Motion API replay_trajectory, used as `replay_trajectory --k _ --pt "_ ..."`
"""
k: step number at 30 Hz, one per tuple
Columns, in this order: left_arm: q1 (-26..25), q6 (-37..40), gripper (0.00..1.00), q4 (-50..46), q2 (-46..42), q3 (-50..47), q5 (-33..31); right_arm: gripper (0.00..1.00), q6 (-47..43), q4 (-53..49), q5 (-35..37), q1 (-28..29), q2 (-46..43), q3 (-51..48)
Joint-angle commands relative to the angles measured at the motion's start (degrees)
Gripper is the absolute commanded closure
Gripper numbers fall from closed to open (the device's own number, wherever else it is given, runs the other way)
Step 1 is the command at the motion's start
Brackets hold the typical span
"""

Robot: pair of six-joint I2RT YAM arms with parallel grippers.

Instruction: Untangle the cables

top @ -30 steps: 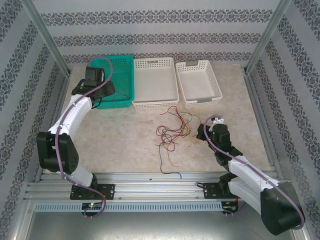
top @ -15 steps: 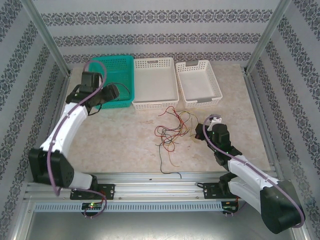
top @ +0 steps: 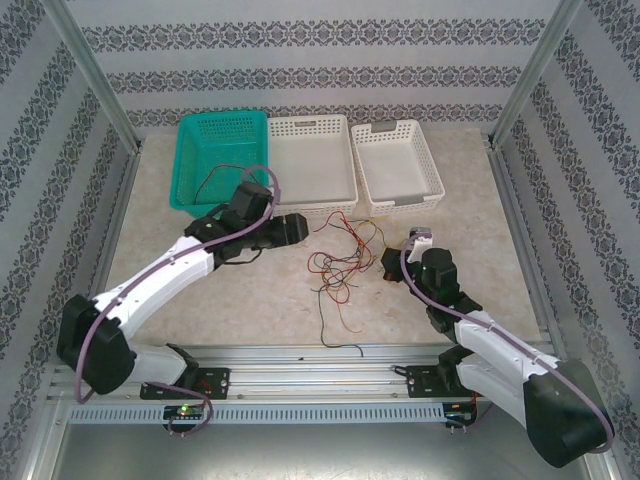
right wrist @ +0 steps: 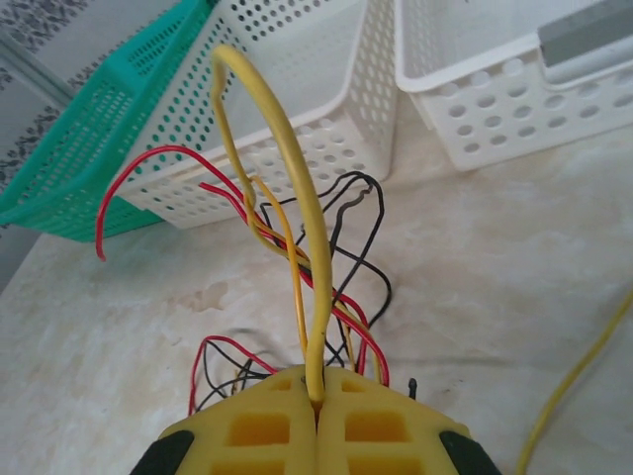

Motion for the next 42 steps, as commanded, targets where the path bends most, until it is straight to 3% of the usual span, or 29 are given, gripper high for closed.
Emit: replay_trajectory --k 1,7,22,30,36,42 --pt "-1.0 3.49 0.24 1.1 3.36 3.8 -1.03 1.0 -2.2 2.66 -1.92 1.22 -0.68 0.59" --pt "-0.97 9.33 0.23 -0.59 9.9 8.32 -0.95 1.0 -3.16 3.62 -3.21 2.75 0.02 1.11" --pt "-3.61 14.42 0.28 -5.55 20.45 16.28 -0.18 1.0 -4.52 4.32 -5.17 5.13 2.0 2.35" --pt "-4.14 15.39 0.56 -7.36 22.47 17.97 -2.05 1.0 -4.77 4.5 -5.77 5.66 1.73 2.28" --pt "-4.15 15.66 0.59 -7.95 23.29 18.88 -2.38 1.0 -4.87 4.75 -6.07 5.93 1.99 2.39" --pt "-4.19 15.62 0.7 -7.5 23.47 18.85 -2.25 1.0 -4.96 4.76 -6.31 6.1 1.92 2.4"
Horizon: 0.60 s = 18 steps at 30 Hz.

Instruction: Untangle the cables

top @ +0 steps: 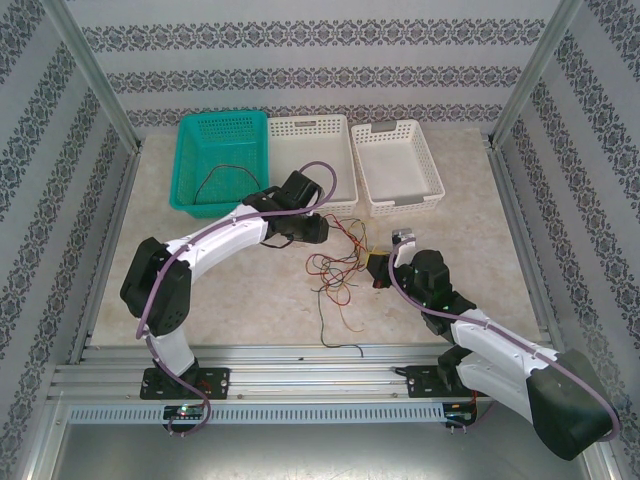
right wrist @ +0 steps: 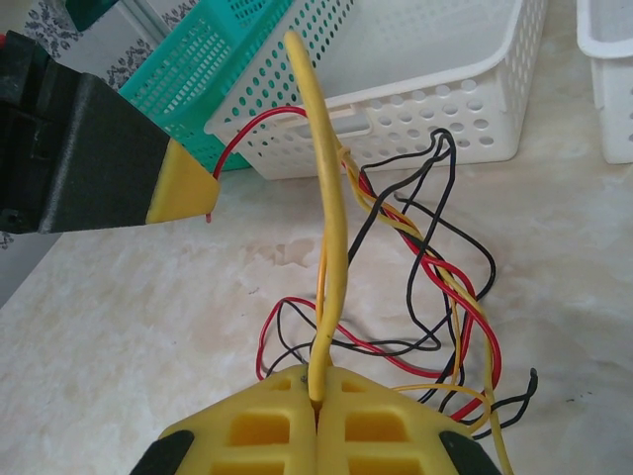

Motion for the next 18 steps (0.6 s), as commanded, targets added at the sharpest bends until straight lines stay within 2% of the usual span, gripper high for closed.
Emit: replay_trajectory --k 1,11,13,17,18 --pt "-0.63 0.99 0.72 -1.6 0.55 1.69 -0.78 1.0 -1.15 2.08 -1.48 0.75 0.01 1.85" --pt "-0.64 1.2 0.79 -2.01 0.81 1.73 -1.05 1.0 -1.17 2.6 -2.1 1.01 0.38 1.8" --pt "-0.65 1.48 0.74 -2.26 0.89 1.86 -1.3 1.0 -1.17 2.69 -2.18 1.1 0.47 1.81" --pt "-0.72 1.74 0.52 -2.63 1.07 2.32 -2.04 1.0 -1.18 3.12 -2.71 1.36 0.95 2.01" --pt "-0.71 2.04 0.5 -2.68 1.17 2.51 -2.06 1.0 -1.18 3.22 -2.79 1.44 1.22 1.98"
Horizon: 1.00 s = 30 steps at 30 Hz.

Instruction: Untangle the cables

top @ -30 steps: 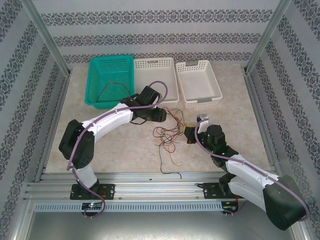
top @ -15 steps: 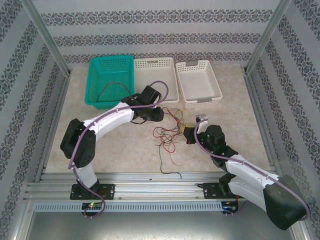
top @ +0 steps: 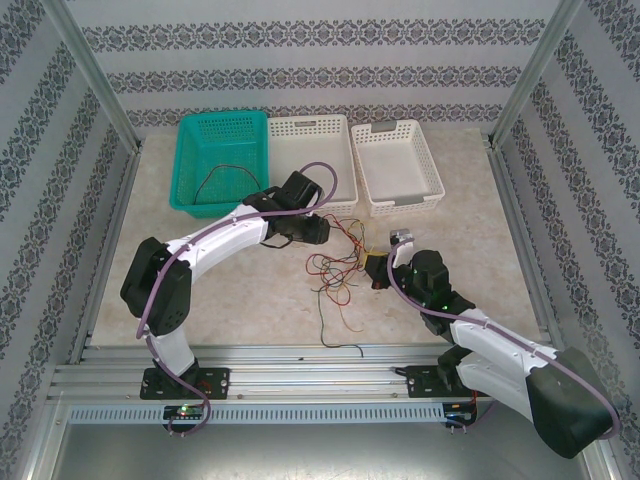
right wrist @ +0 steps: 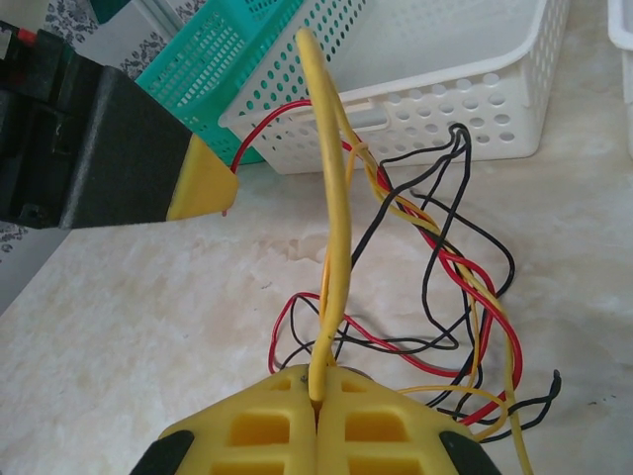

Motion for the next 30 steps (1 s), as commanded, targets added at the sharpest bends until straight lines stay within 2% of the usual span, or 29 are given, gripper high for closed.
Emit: replay_trajectory --k 1,5,9,14,18,22,26,30 --pt "-0.71 1.14 0.49 -1.89 1.16 2.47 -1.35 1.0 -1.22 2.37 -1.65 0.71 0.62 1.93" --pt "-0.71 1.97 0.47 -2.24 2.18 3.48 -1.85 1.0 -1.25 2.79 -2.26 0.96 1.02 2.16" --pt "-0.72 2.12 0.56 -1.94 3.35 4.0 -1.13 1.0 -1.42 3.15 -2.72 1.19 1.24 2.15" --pt "-0.89 2.05 0.59 -1.2 4.42 4.14 -0.84 1.0 -1.59 3.6 -3.23 1.7 1.49 2.26" --pt "-0.88 2.33 0.76 -1.23 4.52 4.41 -1.41 1.0 -1.76 3.45 -3.25 1.9 1.73 2.5" --pt "-0.88 2.84 1.0 -1.64 3.8 4.97 -2.34 1.0 -1.82 2.96 -2.7 1.94 1.8 2.63" --pt "-0.82 3.54 1.0 -3.32 1.35 5.58 -5.67 1.0 -2.45 -1.67 1.95 2.03 2.45 4.0" --pt "-0.34 2.75 1.0 -3.0 -3.82 5.01 -6.41 1.0 -2.37 -6.47 8.12 1.94 3.51 5.03"
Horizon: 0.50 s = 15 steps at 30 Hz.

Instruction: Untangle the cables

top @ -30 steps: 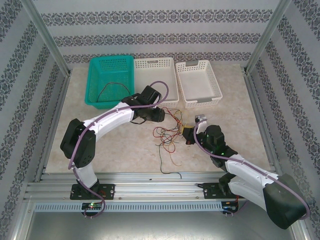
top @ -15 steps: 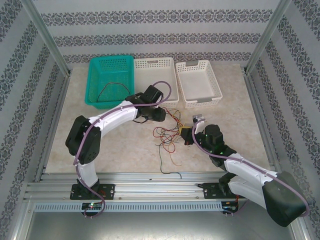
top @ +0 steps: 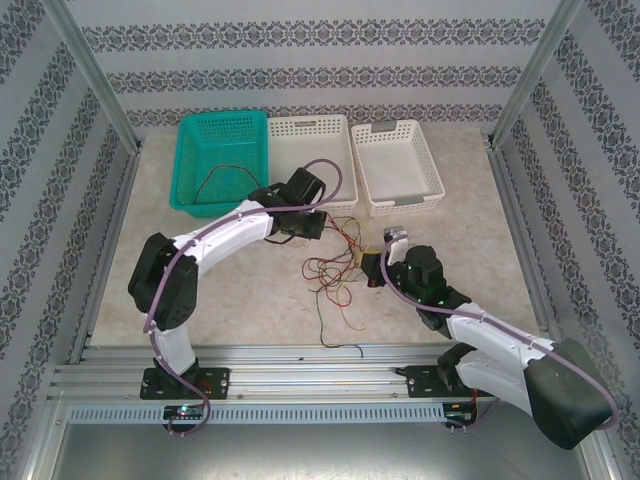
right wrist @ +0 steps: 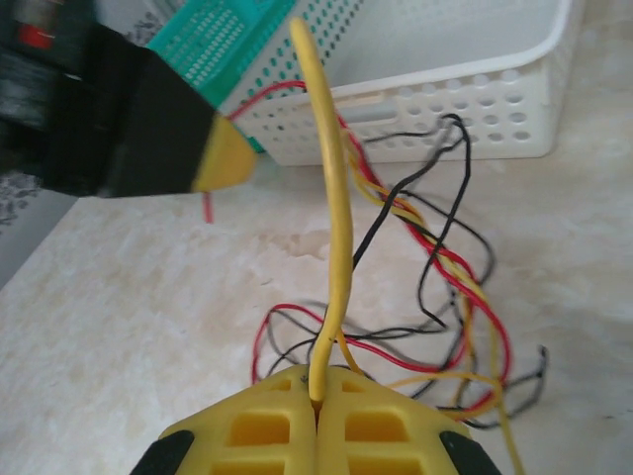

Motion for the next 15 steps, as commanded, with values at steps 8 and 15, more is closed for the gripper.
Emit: replay_trajectory --k 8,15 --pt "1.69 -1.63 1.0 -3.36 -16.45 3.38 -1.8 1.0 1.01 -12.25 10.09 -2.42 6.93 6.85" --pt "7.2 -2.17 1.0 -9.2 -21.94 8.8 0.29 1.0 3.23 -15.15 7.81 -5.56 12.39 8.98"
